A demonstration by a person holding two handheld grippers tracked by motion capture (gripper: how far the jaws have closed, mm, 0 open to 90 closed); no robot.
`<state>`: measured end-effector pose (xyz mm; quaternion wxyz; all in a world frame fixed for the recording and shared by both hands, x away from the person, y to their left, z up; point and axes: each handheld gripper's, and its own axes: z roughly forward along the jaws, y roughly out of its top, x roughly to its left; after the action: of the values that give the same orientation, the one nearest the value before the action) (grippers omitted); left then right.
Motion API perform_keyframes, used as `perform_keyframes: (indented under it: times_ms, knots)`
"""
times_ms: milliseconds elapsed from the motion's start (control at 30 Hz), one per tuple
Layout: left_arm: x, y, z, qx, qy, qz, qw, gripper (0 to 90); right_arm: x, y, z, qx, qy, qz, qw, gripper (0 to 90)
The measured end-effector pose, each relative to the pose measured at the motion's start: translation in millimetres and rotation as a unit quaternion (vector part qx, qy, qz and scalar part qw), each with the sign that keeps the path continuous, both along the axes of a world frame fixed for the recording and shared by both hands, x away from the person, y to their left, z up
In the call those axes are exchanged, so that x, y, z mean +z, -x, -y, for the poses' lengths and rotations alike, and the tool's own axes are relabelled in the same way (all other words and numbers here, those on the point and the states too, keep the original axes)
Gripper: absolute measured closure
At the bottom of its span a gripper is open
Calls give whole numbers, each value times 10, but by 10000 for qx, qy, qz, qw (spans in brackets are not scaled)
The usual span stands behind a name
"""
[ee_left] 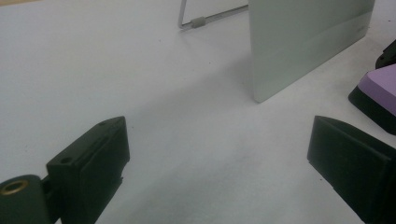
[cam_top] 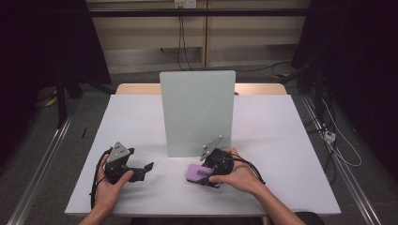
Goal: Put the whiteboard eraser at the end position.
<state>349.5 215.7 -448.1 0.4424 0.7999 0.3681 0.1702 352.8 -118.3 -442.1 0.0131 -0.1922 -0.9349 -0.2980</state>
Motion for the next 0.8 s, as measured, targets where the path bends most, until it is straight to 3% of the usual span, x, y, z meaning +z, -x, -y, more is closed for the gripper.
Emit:
perform_keyframes:
  times_ms: [400,800]
  knots:
    - [-1,-10,4,-20,-15,-2,10000,57,-7,-14,37,-375,-117,63,9992,108]
    - [1,-12,4,-12,0,1,10000,56,47,-17,100,-722,-352,242,9965,73]
